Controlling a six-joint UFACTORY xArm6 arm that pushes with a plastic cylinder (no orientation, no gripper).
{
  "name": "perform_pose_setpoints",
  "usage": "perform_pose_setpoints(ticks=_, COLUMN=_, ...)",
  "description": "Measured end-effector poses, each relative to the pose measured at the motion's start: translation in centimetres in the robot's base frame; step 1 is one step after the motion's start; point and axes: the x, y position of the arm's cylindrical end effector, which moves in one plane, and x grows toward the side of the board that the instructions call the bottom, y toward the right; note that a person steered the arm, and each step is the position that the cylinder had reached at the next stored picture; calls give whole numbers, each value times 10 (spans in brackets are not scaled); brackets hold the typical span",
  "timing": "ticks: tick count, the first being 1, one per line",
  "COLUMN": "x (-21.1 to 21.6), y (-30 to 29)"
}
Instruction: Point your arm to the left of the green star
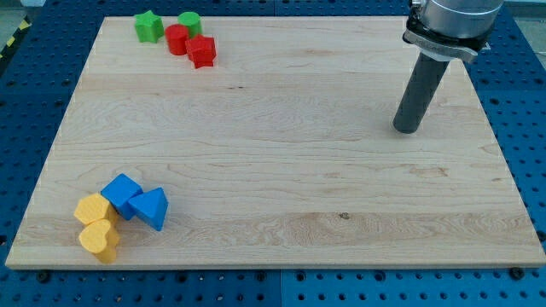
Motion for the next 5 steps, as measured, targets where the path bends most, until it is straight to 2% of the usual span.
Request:
perform_pose_setpoints(ticks=3, x=0, y=-14)
perform_pose_setpoints(ticks=5, x=-2, y=-82)
